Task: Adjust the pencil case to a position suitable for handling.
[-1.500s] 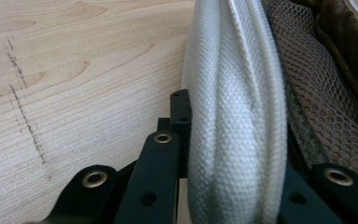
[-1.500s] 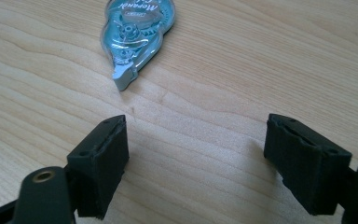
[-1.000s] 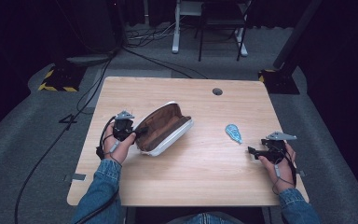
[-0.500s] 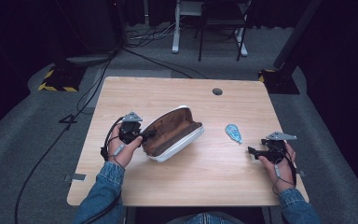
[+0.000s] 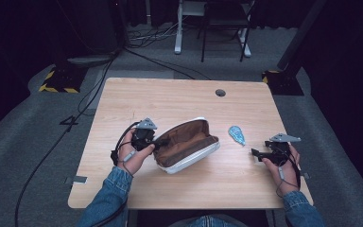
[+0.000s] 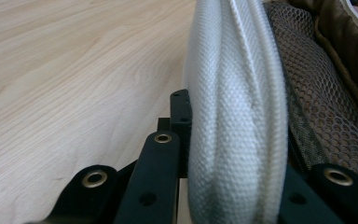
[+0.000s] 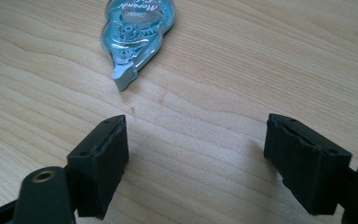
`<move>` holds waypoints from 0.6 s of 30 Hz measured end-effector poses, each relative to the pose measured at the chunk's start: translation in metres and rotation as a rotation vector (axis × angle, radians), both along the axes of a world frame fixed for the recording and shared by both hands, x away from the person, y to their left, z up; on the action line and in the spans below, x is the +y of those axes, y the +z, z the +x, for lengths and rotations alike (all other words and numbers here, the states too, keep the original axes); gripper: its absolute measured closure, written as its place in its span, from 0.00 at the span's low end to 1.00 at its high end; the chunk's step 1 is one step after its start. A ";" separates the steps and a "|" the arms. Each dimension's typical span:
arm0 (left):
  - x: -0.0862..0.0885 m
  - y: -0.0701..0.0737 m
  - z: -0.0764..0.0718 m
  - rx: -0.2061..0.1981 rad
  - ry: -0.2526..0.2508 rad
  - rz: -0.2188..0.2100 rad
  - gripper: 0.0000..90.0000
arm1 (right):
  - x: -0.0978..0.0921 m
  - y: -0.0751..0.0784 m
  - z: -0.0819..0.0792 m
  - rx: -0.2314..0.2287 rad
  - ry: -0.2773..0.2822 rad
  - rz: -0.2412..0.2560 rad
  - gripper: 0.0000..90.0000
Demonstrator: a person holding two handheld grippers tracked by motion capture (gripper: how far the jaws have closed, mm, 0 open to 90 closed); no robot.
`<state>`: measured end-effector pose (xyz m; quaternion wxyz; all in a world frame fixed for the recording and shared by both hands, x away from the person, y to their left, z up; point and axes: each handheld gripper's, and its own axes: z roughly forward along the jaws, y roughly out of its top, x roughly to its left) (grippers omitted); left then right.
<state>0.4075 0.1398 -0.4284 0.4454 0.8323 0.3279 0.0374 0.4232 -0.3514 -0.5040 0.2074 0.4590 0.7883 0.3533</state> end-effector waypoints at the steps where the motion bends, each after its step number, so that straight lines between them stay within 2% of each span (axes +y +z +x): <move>1: -0.002 -0.001 0.000 0.002 -0.010 -0.002 0.94 | 0.000 0.000 0.000 0.000 0.000 0.000 0.24; 6: -0.010 -0.005 -0.002 0.007 -0.046 0.010 0.94 | 0.000 0.000 0.000 0.000 0.000 0.000 0.24; 11: -0.015 -0.008 -0.007 0.020 -0.077 0.003 0.94 | 0.000 0.000 0.000 0.000 0.001 0.000 0.24; 18: -0.022 -0.014 -0.011 0.017 -0.114 0.003 0.94 | 0.000 0.000 0.000 0.001 0.001 0.000 0.24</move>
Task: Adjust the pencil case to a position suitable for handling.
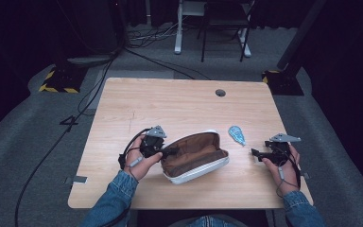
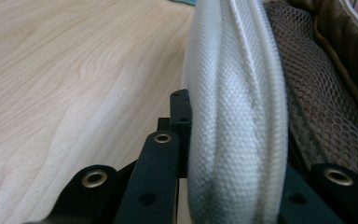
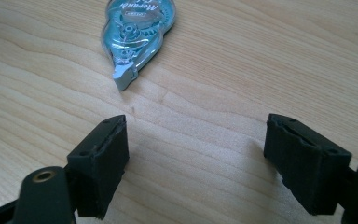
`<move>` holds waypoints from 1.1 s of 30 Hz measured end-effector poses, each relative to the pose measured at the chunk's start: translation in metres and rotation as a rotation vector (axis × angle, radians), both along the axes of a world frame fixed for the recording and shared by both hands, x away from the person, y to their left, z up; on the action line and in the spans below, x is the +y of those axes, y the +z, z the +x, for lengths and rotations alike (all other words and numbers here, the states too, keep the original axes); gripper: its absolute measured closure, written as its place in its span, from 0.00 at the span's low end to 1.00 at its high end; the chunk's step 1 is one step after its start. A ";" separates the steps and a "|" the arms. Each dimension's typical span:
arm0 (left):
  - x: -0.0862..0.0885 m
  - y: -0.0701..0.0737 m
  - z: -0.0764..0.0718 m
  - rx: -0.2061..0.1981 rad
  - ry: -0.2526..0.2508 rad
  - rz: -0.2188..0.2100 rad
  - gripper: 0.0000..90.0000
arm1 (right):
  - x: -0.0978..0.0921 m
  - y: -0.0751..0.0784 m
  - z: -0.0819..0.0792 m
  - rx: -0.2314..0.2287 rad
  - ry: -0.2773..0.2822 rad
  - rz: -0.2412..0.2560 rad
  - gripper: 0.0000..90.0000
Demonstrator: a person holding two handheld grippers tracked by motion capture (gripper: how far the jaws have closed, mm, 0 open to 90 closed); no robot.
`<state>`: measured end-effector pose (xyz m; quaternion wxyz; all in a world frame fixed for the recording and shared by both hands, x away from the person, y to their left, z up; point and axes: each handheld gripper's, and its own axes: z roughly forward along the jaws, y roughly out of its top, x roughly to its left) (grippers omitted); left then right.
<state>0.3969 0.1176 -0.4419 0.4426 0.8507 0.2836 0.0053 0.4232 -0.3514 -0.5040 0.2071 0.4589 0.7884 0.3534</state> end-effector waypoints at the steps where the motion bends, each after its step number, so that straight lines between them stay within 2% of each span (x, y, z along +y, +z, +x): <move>1: -0.002 -0.001 0.000 0.004 -0.005 0.003 0.94 | 0.000 0.000 0.000 0.000 0.000 0.000 0.24; 8: -0.010 -0.010 0.000 0.027 -0.053 0.004 0.94 | 0.000 0.000 0.000 0.000 0.000 0.000 0.24; 16: -0.014 -0.019 0.001 0.046 -0.080 0.005 0.93 | 0.000 0.000 0.000 0.000 0.000 0.000 0.24; 21: -0.016 -0.023 0.001 0.059 -0.101 0.033 0.92 | 0.000 0.000 0.000 0.000 0.000 0.000 0.24; 22: -0.017 -0.025 0.000 0.055 -0.101 0.055 0.92 | 0.000 0.000 0.000 0.000 0.000 0.000 0.24; 29: -0.015 -0.025 -0.001 0.043 -0.107 0.087 0.92 | 0.000 0.000 0.000 0.000 0.000 0.000 0.24; 33: -0.015 -0.026 0.000 0.040 -0.105 0.105 0.88 | 0.000 0.000 0.000 0.000 0.000 0.000 0.24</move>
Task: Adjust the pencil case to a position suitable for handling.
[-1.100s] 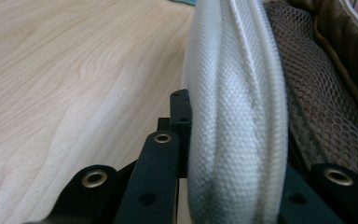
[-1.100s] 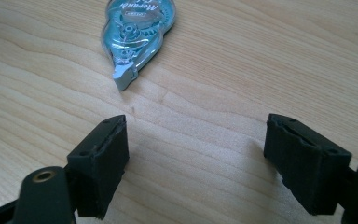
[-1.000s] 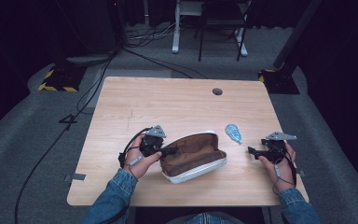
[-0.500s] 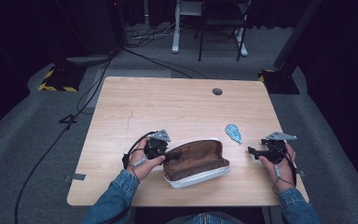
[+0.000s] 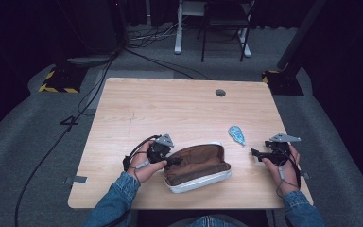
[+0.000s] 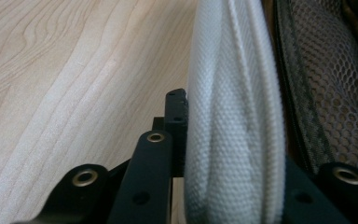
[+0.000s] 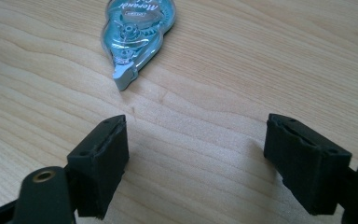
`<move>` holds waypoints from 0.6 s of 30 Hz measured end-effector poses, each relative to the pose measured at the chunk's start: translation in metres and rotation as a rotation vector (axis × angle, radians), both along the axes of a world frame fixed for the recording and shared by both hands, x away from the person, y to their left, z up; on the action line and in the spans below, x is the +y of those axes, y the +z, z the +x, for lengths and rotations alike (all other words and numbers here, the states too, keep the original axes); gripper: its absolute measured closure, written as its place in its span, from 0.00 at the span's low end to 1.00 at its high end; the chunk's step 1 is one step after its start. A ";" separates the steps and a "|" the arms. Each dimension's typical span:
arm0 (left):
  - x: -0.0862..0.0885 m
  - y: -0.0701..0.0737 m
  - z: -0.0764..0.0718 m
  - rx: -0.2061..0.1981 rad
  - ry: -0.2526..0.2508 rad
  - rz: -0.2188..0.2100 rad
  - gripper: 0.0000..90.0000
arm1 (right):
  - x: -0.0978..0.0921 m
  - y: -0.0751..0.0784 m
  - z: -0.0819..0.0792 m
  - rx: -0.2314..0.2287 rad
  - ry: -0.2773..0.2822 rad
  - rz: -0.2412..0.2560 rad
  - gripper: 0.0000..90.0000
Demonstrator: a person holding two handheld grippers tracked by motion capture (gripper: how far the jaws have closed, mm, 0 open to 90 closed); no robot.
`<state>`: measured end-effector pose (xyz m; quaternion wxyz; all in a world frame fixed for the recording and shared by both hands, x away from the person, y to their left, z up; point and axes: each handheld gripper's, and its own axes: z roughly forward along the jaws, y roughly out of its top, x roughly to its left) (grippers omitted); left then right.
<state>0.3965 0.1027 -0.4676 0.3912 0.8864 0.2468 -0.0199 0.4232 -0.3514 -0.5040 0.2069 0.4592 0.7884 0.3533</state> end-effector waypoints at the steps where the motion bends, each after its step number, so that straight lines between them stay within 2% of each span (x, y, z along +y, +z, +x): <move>1: 0.000 -0.001 0.000 0.000 0.004 0.001 0.84 | 0.000 0.000 0.000 0.000 0.000 0.000 0.24; 5: 0.001 -0.003 0.002 -0.010 0.038 0.017 0.59 | 0.000 0.000 0.000 0.000 0.000 0.000 0.24; 9: 0.002 -0.002 0.002 -0.027 0.041 -0.001 0.39 | 0.000 0.000 0.000 0.000 0.000 0.000 0.24; 12: 0.001 0.002 0.001 -0.055 0.043 -0.010 0.31 | 0.000 0.000 0.000 0.000 0.000 0.000 0.24; 18: 0.005 0.013 -0.001 -0.092 0.058 -0.032 0.28 | 0.000 0.000 0.000 0.000 0.000 0.000 0.24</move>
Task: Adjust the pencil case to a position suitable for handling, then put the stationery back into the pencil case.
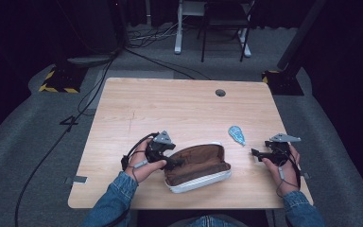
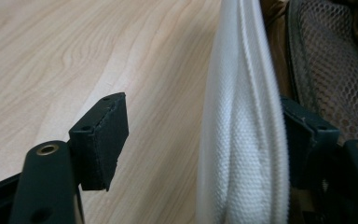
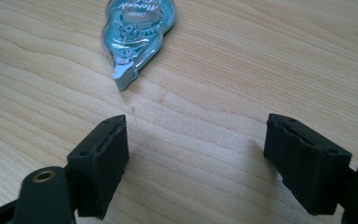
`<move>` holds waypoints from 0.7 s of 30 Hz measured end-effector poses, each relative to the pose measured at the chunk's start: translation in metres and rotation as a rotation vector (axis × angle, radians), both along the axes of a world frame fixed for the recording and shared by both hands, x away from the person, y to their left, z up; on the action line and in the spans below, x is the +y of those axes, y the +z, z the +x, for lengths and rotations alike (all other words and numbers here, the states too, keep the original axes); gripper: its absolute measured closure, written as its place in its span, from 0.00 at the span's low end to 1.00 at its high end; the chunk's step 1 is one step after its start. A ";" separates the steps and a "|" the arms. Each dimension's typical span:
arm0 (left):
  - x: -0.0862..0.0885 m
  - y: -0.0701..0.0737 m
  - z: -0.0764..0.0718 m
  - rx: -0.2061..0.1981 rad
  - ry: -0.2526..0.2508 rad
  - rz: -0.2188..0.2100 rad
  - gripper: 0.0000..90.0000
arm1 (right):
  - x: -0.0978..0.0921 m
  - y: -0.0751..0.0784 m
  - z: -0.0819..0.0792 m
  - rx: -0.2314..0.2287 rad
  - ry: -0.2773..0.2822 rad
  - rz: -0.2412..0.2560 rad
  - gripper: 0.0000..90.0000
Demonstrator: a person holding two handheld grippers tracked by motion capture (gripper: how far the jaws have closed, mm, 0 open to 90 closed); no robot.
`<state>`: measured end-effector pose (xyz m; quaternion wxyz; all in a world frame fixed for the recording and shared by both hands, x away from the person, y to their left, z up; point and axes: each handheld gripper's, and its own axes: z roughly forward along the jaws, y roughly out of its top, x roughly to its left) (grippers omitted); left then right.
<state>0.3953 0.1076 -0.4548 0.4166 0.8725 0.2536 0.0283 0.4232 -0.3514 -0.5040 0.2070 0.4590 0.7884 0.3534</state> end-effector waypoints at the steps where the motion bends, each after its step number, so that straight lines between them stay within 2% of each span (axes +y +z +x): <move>1: 0.001 0.002 0.000 -0.006 0.004 -0.001 0.27 | 0.000 0.000 0.000 0.000 0.000 0.000 0.24; 10: 0.011 0.018 -0.003 -0.049 0.040 -0.033 0.24 | 0.000 0.000 0.000 0.000 0.000 0.000 0.24; 21: 0.027 0.030 -0.005 -0.091 0.083 -0.065 0.23 | 0.000 0.000 0.000 0.003 -0.001 -0.001 0.25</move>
